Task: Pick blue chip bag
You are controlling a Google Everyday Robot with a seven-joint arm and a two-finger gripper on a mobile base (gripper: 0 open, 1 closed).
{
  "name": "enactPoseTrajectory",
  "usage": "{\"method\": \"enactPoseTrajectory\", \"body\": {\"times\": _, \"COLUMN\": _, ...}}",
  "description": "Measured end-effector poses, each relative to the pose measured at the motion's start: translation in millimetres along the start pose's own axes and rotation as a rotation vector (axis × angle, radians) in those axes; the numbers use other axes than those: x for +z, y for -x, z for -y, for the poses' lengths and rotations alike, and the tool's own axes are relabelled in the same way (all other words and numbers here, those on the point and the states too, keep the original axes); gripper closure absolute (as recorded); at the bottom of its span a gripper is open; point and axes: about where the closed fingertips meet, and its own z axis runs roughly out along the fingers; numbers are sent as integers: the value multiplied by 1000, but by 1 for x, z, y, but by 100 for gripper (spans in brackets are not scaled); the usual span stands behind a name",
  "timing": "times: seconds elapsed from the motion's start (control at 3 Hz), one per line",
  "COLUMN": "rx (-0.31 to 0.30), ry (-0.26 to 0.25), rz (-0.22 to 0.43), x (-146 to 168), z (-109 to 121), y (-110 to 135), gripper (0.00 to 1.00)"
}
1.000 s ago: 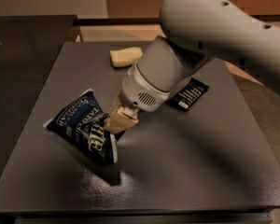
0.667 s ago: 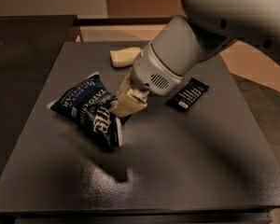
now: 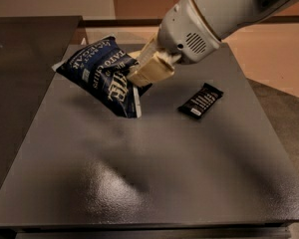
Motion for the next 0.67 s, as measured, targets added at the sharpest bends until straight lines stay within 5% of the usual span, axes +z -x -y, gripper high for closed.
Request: {"method": "enactPoseTrajectory", "body": {"times": 0.67, "rx": -39, "ry": -32, "rz": 34, "x": -24, "z": 8, "y": 17, "gripper": 100}}
